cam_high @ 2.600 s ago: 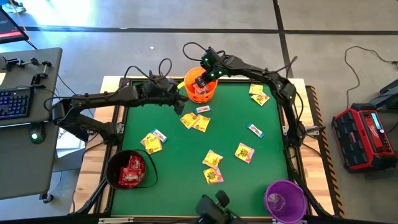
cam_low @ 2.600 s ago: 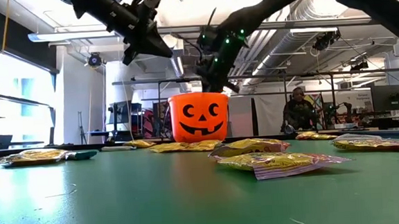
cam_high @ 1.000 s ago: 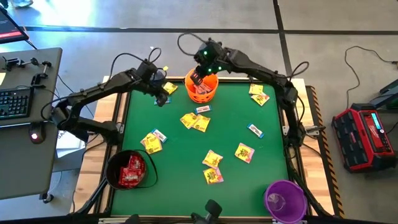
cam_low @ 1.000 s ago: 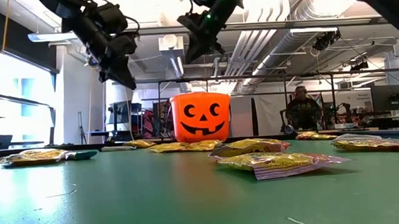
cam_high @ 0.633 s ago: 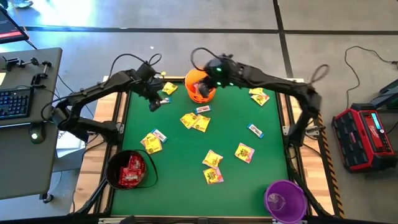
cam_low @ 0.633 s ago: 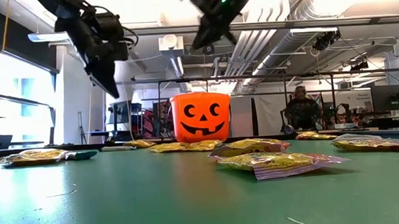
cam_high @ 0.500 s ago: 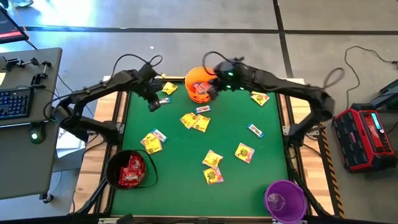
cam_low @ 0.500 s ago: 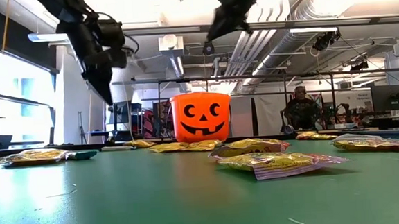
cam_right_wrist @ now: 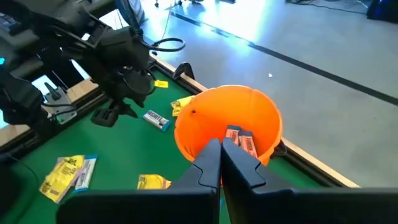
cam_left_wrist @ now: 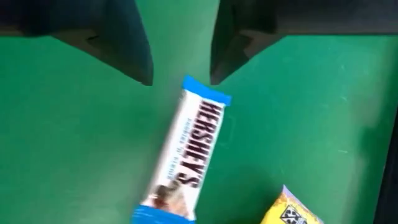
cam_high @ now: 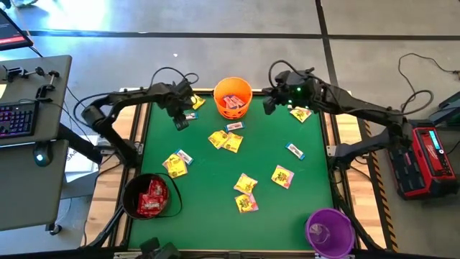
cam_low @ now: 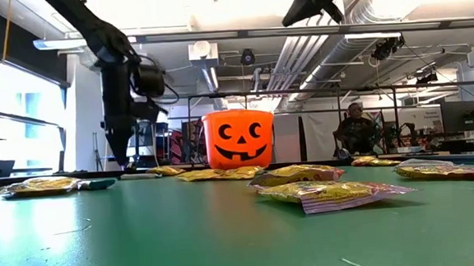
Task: Sort candy by brand, put in halloween buckets
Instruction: Put the white chocolate into the orange bucket
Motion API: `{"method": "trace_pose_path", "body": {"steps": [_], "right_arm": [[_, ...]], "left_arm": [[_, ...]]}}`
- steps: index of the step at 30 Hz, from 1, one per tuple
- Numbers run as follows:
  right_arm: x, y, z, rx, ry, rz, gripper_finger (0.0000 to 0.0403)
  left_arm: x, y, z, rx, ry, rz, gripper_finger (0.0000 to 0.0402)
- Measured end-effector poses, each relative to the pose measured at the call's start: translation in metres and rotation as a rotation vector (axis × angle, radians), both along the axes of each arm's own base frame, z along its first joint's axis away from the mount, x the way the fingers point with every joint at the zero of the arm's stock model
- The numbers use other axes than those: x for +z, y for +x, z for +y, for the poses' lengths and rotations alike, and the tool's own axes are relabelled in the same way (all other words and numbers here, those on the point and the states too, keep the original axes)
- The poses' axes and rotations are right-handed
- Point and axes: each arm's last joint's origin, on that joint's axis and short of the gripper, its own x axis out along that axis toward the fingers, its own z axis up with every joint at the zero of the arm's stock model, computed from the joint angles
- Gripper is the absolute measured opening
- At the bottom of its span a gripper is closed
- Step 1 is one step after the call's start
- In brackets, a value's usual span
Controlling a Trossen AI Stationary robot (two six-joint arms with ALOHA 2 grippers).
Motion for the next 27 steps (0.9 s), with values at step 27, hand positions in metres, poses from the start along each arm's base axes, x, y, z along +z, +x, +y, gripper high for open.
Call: {"method": "trace_pose_path", "body": {"steps": [27], "right_arm": [[-0.002,-0.001,-0.001,0.019,-0.027,0.039,0.0]], "left_arm": [[-0.041,0.0,0.019,0.105,-0.074,0.056,0.0092]]}}
